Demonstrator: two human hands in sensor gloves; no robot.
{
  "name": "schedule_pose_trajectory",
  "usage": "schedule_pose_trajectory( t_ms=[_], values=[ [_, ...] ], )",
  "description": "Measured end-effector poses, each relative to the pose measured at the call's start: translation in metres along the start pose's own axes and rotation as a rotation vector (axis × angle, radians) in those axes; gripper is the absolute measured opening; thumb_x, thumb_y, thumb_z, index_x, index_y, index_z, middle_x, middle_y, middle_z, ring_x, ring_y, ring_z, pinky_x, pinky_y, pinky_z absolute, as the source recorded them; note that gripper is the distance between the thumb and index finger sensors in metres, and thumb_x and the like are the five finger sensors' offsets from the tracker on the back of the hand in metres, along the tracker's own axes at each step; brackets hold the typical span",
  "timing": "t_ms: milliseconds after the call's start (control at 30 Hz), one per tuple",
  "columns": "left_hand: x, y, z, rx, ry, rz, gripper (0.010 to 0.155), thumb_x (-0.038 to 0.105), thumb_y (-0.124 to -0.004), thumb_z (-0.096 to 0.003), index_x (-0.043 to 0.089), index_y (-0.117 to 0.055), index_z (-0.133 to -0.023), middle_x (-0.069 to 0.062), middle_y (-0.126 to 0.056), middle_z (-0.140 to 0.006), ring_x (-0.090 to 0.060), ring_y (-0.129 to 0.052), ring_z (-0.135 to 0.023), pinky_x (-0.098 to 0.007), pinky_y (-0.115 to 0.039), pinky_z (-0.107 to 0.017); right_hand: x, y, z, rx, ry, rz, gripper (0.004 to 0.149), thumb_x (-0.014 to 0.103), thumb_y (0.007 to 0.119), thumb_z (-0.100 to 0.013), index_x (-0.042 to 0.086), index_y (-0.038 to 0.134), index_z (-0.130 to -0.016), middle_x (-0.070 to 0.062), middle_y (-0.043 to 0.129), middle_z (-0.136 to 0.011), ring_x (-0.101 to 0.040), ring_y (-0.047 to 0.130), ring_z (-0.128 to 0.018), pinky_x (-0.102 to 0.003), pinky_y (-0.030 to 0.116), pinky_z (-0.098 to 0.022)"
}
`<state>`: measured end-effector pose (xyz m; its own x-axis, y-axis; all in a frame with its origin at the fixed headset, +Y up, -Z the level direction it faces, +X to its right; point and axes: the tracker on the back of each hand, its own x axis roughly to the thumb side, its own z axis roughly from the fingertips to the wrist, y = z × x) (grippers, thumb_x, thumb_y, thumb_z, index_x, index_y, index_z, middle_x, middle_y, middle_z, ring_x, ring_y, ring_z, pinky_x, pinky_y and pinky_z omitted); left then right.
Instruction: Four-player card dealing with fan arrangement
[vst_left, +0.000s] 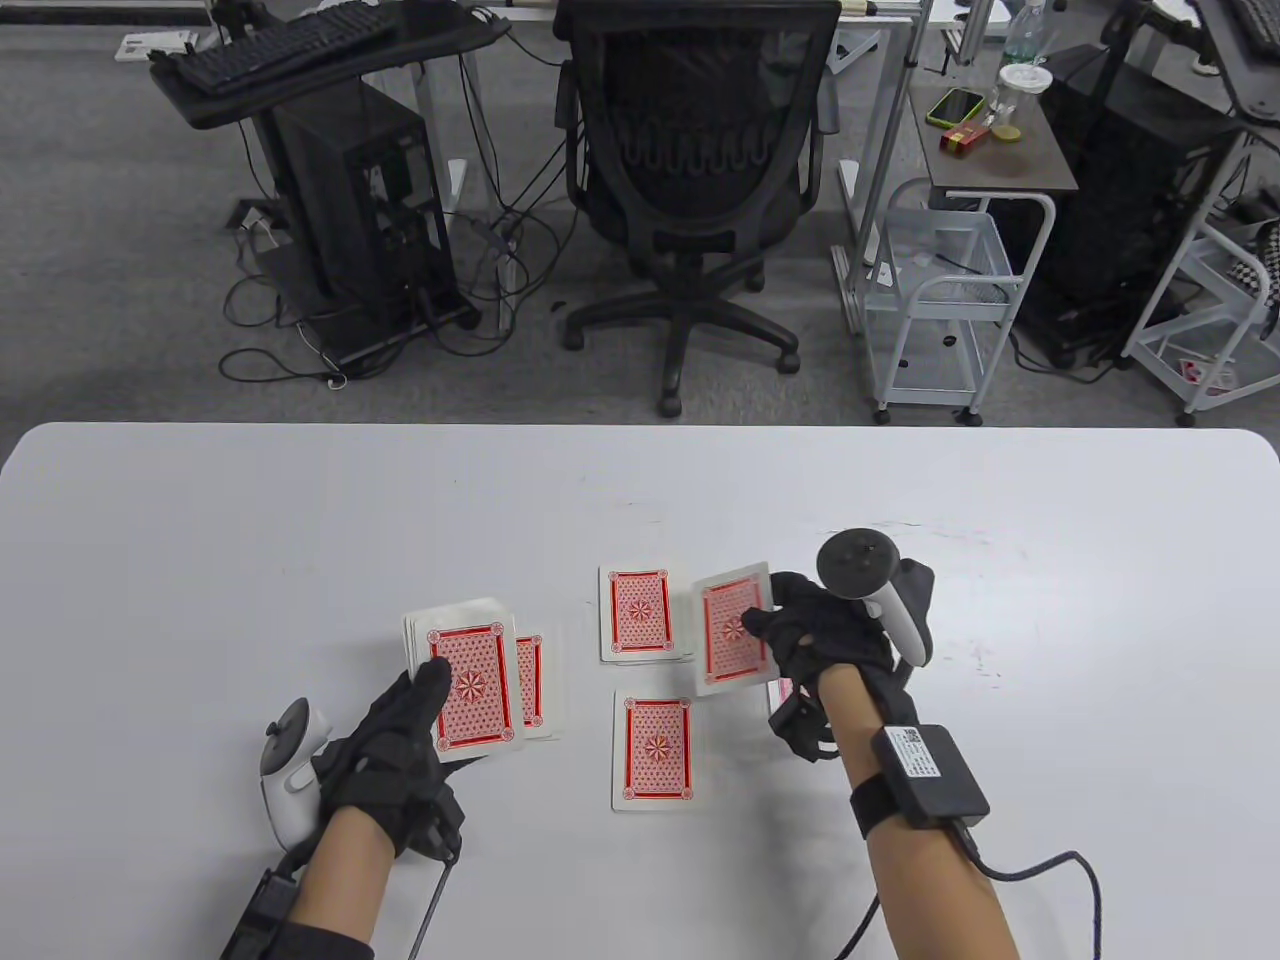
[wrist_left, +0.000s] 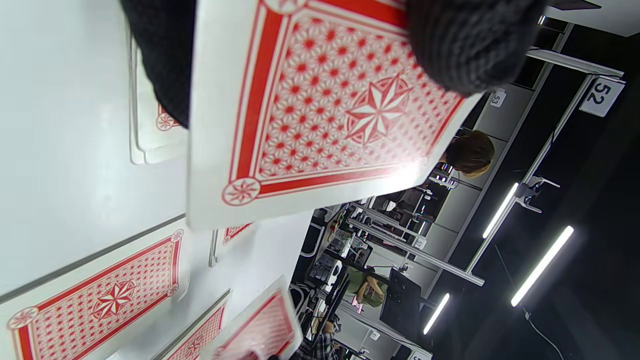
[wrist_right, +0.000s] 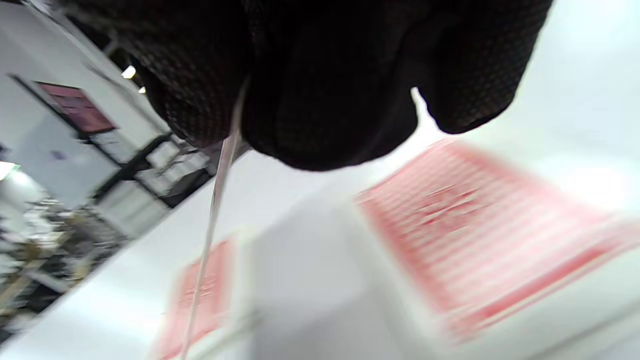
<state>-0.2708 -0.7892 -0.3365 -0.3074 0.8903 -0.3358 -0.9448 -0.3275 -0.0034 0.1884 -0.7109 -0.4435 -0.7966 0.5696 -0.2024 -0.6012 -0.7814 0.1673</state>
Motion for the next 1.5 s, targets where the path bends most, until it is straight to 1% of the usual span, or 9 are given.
schedule_pose_trajectory(
  t_ms=[133, 300, 467, 667, 800, 1000, 1133, 1333, 1500],
  values=[
    [-0.001, 0.003, -0.001, 0.011, 0.008, -0.004, 0.047, 0.053, -0.079, -0.0511, 0.034, -0.074, -0.093, 0.01, -0.091, -0.089, -0.024, -0.101, -0.074, -0.043, -0.088, -0.053, -0.032, 0.006, -0.009, -0.067, 0.135, 0.228, 0.065, 0.033, 0.087, -0.049, 0.008, 0.06, -0.103, -0.002, 0.088, -0.067, -0.021, 0.098, -0.034, -0.058, 0.071, -0.051],
    [0.0, 0.004, 0.0, 0.022, 0.012, -0.011, 0.047, 0.053, -0.079, -0.0511, 0.034, -0.074, -0.094, 0.009, -0.091, -0.089, -0.024, -0.101, -0.074, -0.043, -0.088, -0.053, -0.038, 0.026, -0.017, -0.127, 0.194, 0.545, 0.071, 0.04, 0.089, -0.046, 0.01, 0.06, -0.102, 0.0, 0.087, -0.069, -0.02, 0.098, -0.037, -0.057, 0.071, -0.053],
    [0.0, 0.004, 0.001, 0.033, 0.005, -0.003, 0.047, 0.053, -0.079, -0.0511, 0.033, -0.074, -0.093, 0.009, -0.091, -0.089, -0.023, -0.102, -0.074, -0.043, -0.088, -0.053, -0.027, 0.023, -0.01, -0.152, 0.175, 0.584, 0.073, 0.046, 0.087, -0.046, 0.012, 0.058, -0.104, -0.002, 0.085, -0.075, -0.021, 0.098, -0.043, -0.057, 0.07, -0.054],
    [0.002, -0.004, 0.004, 0.019, -0.014, 0.003, 0.047, 0.053, -0.079, -0.0511, 0.033, -0.074, -0.093, 0.009, -0.091, -0.088, -0.024, -0.102, -0.073, -0.043, -0.088, -0.052, 0.027, 0.021, 0.027, -0.109, -0.054, 0.276, 0.069, 0.047, 0.08, -0.053, 0.009, 0.057, -0.105, -0.008, 0.081, -0.083, -0.024, 0.099, -0.052, -0.058, 0.069, -0.054],
    [0.001, -0.013, 0.007, 0.01, -0.02, -0.017, 0.047, 0.053, -0.079, -0.0509, 0.031, -0.074, -0.093, 0.008, -0.092, -0.088, -0.023, -0.102, -0.073, -0.043, -0.088, -0.051, 0.074, 0.055, 0.057, 0.008, -0.276, -0.041, 0.063, 0.045, 0.077, -0.055, 0.008, 0.06, -0.103, -0.009, 0.081, -0.083, -0.025, 0.099, -0.054, -0.058, 0.07, -0.053],
    [-0.002, -0.029, 0.01, -0.046, -0.015, -0.056, 0.048, 0.052, -0.08, -0.0506, 0.031, -0.075, -0.093, 0.008, -0.092, -0.087, -0.023, -0.103, -0.072, -0.043, -0.089, -0.051, 0.111, 0.112, 0.079, 0.15, -0.344, -0.361, 0.064, 0.049, 0.078, -0.055, 0.009, 0.062, -0.102, -0.008, 0.081, -0.082, -0.022, 0.099, -0.05, -0.056, 0.072, -0.052],
    [-0.006, -0.039, 0.011, -0.069, -0.009, -0.084, 0.047, 0.052, -0.081, -0.0503, 0.031, -0.075, -0.092, 0.008, -0.093, -0.087, -0.023, -0.103, -0.071, -0.043, -0.089, -0.05, 0.119, 0.133, 0.08, 0.152, -0.369, -0.391, 0.063, 0.045, 0.088, -0.049, 0.012, 0.065, -0.097, -0.004, 0.08, -0.079, -0.025, 0.097, -0.055, -0.059, 0.07, -0.053],
    [-0.009, -0.042, 0.011, -0.064, -0.001, -0.097, 0.047, 0.051, -0.081, -0.0498, 0.03, -0.076, -0.092, 0.007, -0.093, -0.086, -0.024, -0.103, -0.071, -0.043, -0.089, -0.05, 0.109, 0.128, 0.076, 0.121, -0.324, -0.403, 0.055, 0.037, 0.094, -0.042, 0.014, 0.076, -0.089, 0.0, 0.09, -0.069, -0.021, 0.104, -0.05, -0.058, 0.073, -0.053],
    [-0.009, -0.042, 0.009, -0.097, 0.003, -0.075, 0.047, 0.05, -0.08, -0.0499, 0.03, -0.076, -0.092, 0.006, -0.093, -0.086, -0.024, -0.104, -0.07, -0.044, -0.089, -0.05, 0.095, 0.123, 0.07, 0.175, -0.342, -0.502, 0.059, 0.033, 0.092, -0.043, 0.007, 0.073, -0.093, 0.0, 0.094, -0.067, -0.02, 0.107, -0.051, -0.057, 0.074, -0.052]
  ],
)
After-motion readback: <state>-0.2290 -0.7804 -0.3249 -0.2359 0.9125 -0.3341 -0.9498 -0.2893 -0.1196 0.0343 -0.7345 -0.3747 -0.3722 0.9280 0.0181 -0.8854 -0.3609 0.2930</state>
